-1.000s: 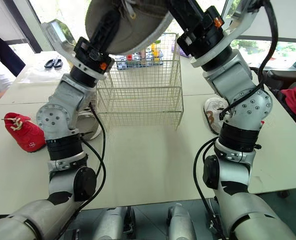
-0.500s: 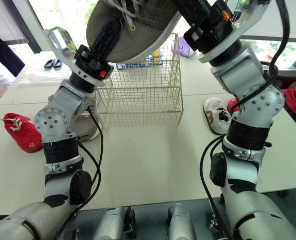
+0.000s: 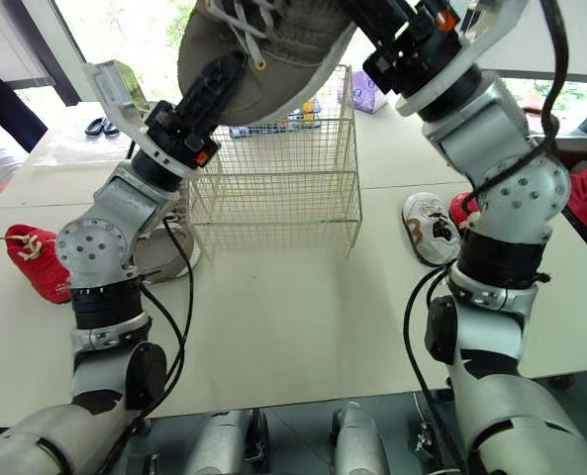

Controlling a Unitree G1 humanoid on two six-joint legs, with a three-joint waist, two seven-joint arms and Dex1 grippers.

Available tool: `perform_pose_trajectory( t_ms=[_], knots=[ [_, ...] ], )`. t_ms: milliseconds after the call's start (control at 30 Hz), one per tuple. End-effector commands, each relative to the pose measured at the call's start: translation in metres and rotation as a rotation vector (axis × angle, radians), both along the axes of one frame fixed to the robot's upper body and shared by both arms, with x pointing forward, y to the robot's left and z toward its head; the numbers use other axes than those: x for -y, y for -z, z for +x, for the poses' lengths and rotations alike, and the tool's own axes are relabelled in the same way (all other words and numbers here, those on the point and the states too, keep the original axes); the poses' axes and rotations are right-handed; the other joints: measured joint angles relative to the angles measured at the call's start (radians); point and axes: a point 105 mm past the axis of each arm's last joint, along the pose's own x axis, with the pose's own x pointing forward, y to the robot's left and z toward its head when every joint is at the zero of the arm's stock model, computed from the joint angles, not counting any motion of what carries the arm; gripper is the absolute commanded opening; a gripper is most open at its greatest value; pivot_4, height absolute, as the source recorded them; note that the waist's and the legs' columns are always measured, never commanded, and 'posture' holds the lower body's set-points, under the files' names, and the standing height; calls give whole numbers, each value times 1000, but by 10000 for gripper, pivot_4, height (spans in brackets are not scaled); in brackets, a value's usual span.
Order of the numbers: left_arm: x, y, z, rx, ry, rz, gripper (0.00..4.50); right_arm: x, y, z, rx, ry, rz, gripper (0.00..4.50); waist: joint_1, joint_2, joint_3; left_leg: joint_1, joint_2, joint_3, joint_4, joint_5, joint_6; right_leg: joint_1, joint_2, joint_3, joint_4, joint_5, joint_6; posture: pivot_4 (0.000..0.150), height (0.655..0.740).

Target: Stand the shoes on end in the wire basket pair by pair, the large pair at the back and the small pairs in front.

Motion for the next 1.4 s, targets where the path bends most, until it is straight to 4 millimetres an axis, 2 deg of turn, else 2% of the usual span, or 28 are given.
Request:
perform_pose_trajectory(
  t_ms=[33,100,167,300,433,667,933,1033,1100,1133,1200,1233,1400],
  knots=[
    [-4,-10,-28,125,-67,135,39883,29,-53,-2,246,137,-2,16834,-9,0,1,-1,0,0,-1,0,0,-1,0,0,0,0,0,1500,6675],
    [-14,-12,-33,132,-123,174,39883,35,-65,10,292,177,-34,16834,-10,0,1,-1,0,0,-3,0,0,-1,0,0,-3,0,0,1500,6675],
    [-25,-10,-37,140,-182,240,39883,36,-68,23,322,207,-94,16834,-18,0,1,1,0,1,-6,0,-1,0,0,0,-5,0,0,1500,6675],
    [-50,-3,-45,147,-297,415,39883,28,-53,50,324,239,-272,16834,-35,0,1,2,0,2,-10,2,-3,-2,0,0,-4,0,0,1500,6675],
    [-74,7,-53,133,-409,576,39883,21,-39,61,294,215,-363,16834,-42,1,2,-2,0,2,-10,3,-5,-7,0,1,-3,0,-1,1500,6675],
    [-82,35,-66,29,-385,607,39883,10,-7,81,228,218,-462,16834,-39,1,2,-11,0,1,-8,3,-5,-13,0,0,-3,0,-1,1500,6675],
    [-79,40,-62,13,-387,593,39883,-1,29,101,146,259,-588,16834,-37,1,2,-10,0,0,-8,3,-5,-12,0,0,-2,0,-1,1500,6675],
    [-78,40,-62,12,-386,589,39883,0,35,107,122,296,-597,16834,-37,0,1,-9,0,0,-7,3,-5,-12,0,0,-2,0,-1,1500,6675],
    [-77,41,-62,11,-384,584,40214,2,37,111,115,333,-597,27122,-35,0,1,-9,0,0,-7,3,-5,-11,0,-1,-2,0,-1,1500,6675],
    [-77,41,-62,10,-383,581,40214,3,37,113,113,348,-594,30385,-33,0,1,-9,0,0,-7,3,-5,-11,0,-1,-2,0,-1,1500,6675],
    [-76,41,-61,12,-382,576,40214,7,35,116,107,391,-578,40861,-31,0,1,-9,0,0,-6,3,-5,-11,0,-1,-2,0,-1,1500,6675],
    [-75,41,-60,12,-382,573,40214,11,34,118,101,415,-575,44543,-31,0,1,-9,0,0,-6,3,-5,-10,0,-1,-2,0,-1,1500,6675],
    [-73,41,-58,13,-376,567,40214,24,29,118,116,481,-575,44543,-27,0,1,-9,0,0,-5,3,-6,-11,0,-1,-1,0,-1,1500,6675]
  ],
)
